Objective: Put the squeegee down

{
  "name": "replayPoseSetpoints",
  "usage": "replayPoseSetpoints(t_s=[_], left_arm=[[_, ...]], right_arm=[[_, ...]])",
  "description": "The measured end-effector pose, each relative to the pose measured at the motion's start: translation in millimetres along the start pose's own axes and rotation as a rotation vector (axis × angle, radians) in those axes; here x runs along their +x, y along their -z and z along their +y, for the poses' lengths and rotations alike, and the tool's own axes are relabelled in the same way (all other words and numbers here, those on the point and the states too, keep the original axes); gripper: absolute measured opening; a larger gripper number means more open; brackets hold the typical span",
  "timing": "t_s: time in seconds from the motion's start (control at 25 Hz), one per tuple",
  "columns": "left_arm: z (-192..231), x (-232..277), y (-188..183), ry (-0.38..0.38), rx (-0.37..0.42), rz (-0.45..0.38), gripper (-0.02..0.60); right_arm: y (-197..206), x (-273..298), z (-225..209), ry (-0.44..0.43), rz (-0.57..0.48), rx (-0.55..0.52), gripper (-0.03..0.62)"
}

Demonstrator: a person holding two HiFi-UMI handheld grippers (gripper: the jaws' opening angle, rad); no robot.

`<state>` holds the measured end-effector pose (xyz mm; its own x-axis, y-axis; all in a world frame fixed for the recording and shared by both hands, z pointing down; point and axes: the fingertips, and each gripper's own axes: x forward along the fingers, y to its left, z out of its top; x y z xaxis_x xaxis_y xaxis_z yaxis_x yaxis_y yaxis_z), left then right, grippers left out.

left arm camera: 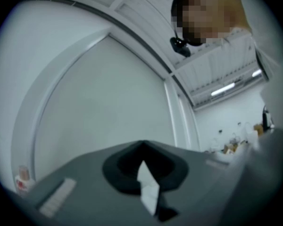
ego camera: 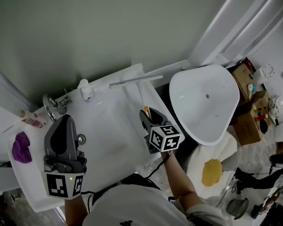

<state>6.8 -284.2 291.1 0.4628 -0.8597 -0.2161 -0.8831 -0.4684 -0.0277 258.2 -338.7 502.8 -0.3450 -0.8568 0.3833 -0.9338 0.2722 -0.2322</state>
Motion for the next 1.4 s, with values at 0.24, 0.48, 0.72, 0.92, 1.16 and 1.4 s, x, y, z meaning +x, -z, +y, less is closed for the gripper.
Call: replayPoseSetpoints(t_s=[0.24, 0.48, 0.72, 0.92, 1.16, 1.4], left_arm=[[-1, -3, 1, -0.094, 0.028, 0.005, 0.008], [-1, -6, 6, -0.166, 0.05, 0.026, 0.008], [-2, -10, 9, -0.224, 0.071, 0.045, 0.008], [-1, -15, 11, -0.262, 0.083, 0.059, 0.008], [4, -24, 13, -0.299, 0.088, 0.07, 0.008], [10, -37, 10, -0.33, 0.098, 0.075, 0.008]], right_arm=[[22, 30, -15, -0.072, 0.095, 0.009, 0.129], [40, 59, -27, -0.116, 0.174, 0.014, 0.129], [52, 82, -32, -0.14, 0.241, 0.017, 0.129], [62, 98, -32, -0.152, 0.295, 0.019, 0.129], [73, 111, -30, -0.15, 0.335, 0.013, 0.129], [79, 117, -31, -0.139, 0.359, -0.004, 0.13]])
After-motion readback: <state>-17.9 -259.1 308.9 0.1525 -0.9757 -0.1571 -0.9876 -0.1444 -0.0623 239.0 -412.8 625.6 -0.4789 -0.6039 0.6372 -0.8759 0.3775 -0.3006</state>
